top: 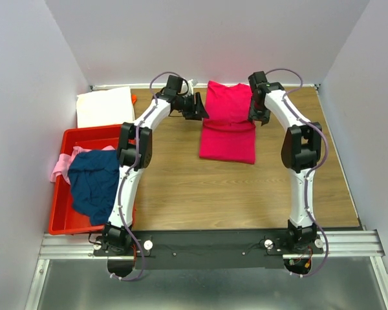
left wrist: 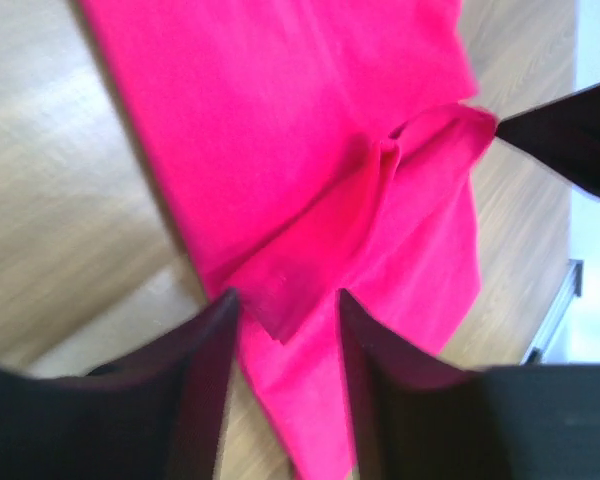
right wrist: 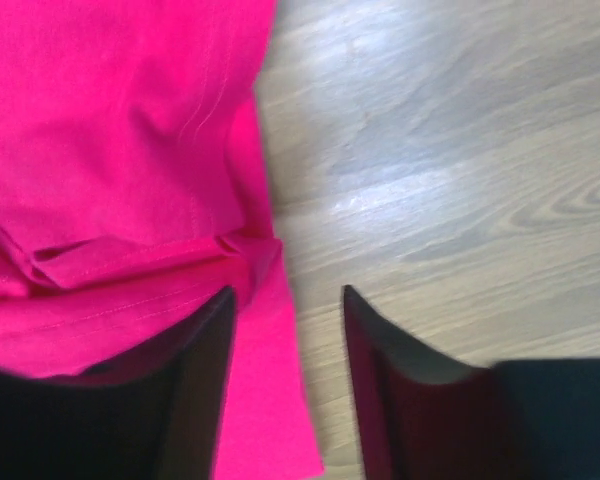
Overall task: Fold and stack the t-shirts
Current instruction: Fold the tshirt
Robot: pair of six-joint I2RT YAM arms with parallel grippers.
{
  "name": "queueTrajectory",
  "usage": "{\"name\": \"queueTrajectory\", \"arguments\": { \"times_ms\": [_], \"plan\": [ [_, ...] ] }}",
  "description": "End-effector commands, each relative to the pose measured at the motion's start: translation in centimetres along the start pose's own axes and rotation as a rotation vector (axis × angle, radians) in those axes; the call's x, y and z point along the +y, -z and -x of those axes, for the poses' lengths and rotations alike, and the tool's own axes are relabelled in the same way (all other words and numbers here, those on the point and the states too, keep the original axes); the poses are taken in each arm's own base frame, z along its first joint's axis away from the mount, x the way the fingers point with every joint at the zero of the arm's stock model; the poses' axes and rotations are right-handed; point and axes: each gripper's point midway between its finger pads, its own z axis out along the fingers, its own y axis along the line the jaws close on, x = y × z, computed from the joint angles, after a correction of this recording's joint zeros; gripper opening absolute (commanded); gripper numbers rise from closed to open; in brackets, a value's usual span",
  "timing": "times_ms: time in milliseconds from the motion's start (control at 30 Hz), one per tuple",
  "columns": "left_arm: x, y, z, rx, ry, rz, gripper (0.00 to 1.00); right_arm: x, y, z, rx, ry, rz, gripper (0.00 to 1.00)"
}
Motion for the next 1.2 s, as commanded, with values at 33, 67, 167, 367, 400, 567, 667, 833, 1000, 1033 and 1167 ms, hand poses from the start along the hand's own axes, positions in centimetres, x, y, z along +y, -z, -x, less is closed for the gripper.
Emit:
{"name": "queueTrajectory", "arguments": {
  "times_ms": [33,67,167,367,400,567,667,833,1000,1033,1167],
  "plan": [
    [-4.0,2.8,4.6,-0.147,-0.059,-0.087,0.64,-0.9,2.6,1.8,-0.047,-0.068,0.031,0.62],
    [-4.0,2.9,4.6,-0.149,-0.063,-0.086,0.64,-0.9,2.9,1.7,-0.045,-0.075,0.038,0.63],
    [-3.6,3.2,3.3,-0.127,-0.068,-0.070,0.64,-0.6,3.7,1.0,-0.030,-0.078,0.077,0.65],
    [-0.6,3.9,-1.9,-0.025,-0.070,0.051,0.64,0.1,3.8,-3.1,0.055,-0.080,0.169,0.66],
    [0.0,4.0,-2.6,-0.017,-0.092,0.082,0.64,0.2,3.8,-3.6,0.063,-0.084,0.179,0.66],
    [0.8,4.5,-6.9,0.062,-0.091,0.130,0.64,-0.1,3.3,-8.1,0.150,-0.102,0.209,0.66],
    [0.7,4.5,-9.0,0.099,-0.091,0.138,0.64,-0.6,3.3,-10.2,0.180,-0.116,0.209,0.64],
    [0.6,4.6,-11.5,0.139,-0.098,0.151,0.63,-0.8,3.9,-12.6,0.214,-0.138,0.234,0.56],
    [-0.2,4.6,-12.9,0.155,-0.101,0.144,0.63,-1.3,3.9,-14.4,0.244,-0.155,0.230,0.51],
    [-0.3,4.8,-13.1,0.157,-0.101,0.143,0.63,-1.2,3.9,-14.6,0.243,-0.156,0.233,0.49],
    [-0.4,4.8,-13.7,0.165,-0.099,0.142,0.63,-1.0,3.4,-15.4,0.265,-0.160,0.242,0.45]
  ]
}}
